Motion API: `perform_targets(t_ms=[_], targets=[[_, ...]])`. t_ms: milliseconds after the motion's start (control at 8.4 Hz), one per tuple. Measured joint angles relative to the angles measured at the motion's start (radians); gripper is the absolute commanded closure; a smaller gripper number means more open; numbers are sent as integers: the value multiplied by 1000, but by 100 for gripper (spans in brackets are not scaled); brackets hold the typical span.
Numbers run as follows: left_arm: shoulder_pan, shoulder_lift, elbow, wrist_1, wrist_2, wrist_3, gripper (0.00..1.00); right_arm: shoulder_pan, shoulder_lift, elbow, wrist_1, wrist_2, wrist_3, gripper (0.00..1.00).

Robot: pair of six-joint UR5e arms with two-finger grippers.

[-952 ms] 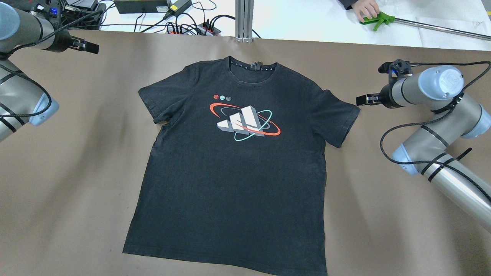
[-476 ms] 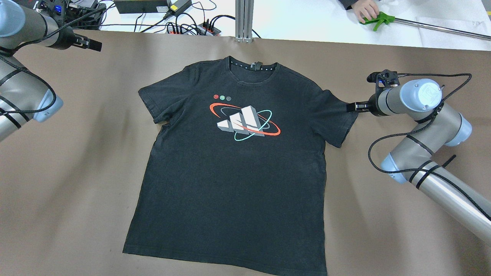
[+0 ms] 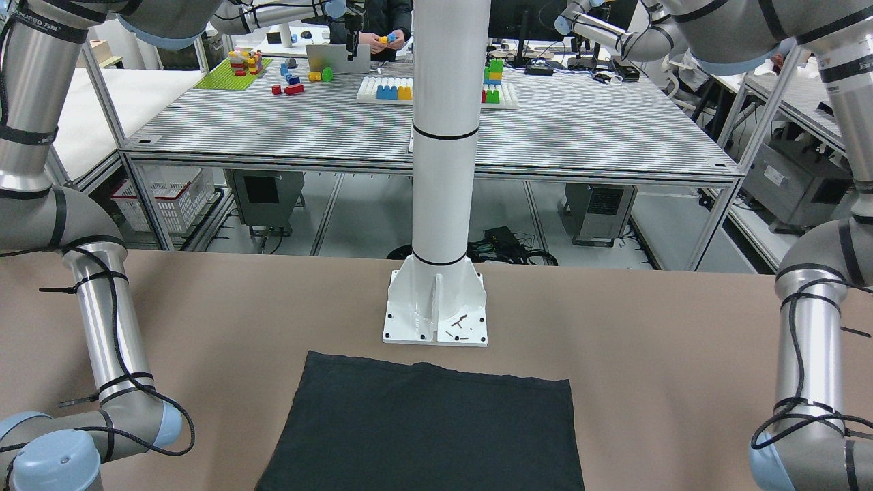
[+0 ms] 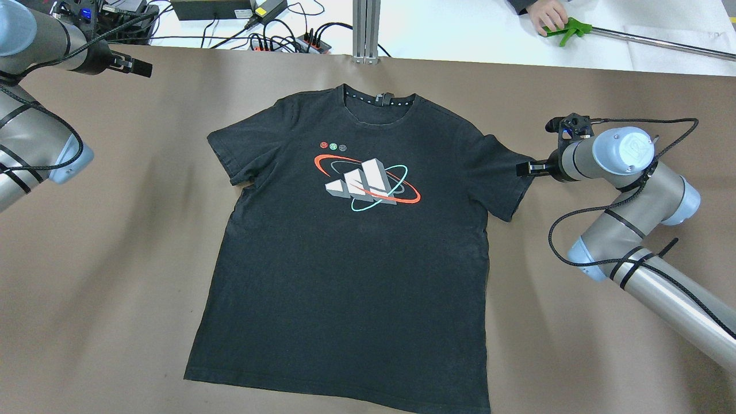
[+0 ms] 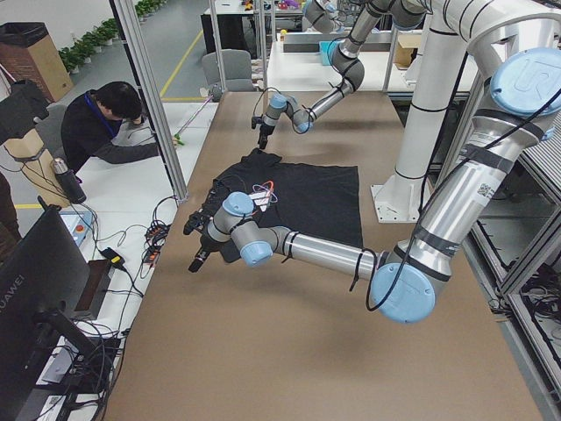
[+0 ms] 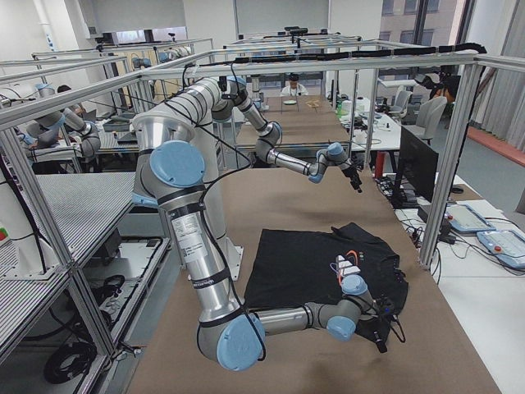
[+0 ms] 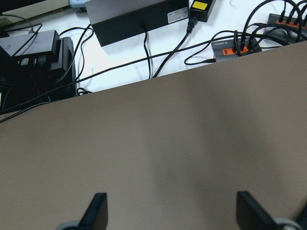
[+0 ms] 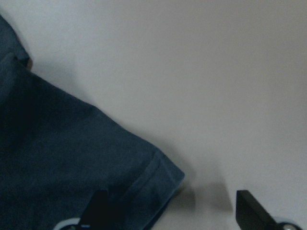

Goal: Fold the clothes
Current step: 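Move the right gripper to the sleeve nearest it and grasp its edge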

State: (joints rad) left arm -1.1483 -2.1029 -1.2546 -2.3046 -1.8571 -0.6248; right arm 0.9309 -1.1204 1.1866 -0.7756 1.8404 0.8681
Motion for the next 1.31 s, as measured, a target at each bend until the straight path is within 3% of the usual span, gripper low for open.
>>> perform_targets(t_ms=[238,357,952,1309], targets=[[0,6,-5,-10,-1,-2,6,-1,0,-6,0,0,4,85],[-1,8,-7,-17,-1,-3,6,-1,1,-6,0,0,7,99],[-3,11,-11,-30,-1,-4,6,-1,30,13,-4,14,13,100],[-4,11,-13,-30,-2,-4,6,21,51,112,-58,124,13,100]])
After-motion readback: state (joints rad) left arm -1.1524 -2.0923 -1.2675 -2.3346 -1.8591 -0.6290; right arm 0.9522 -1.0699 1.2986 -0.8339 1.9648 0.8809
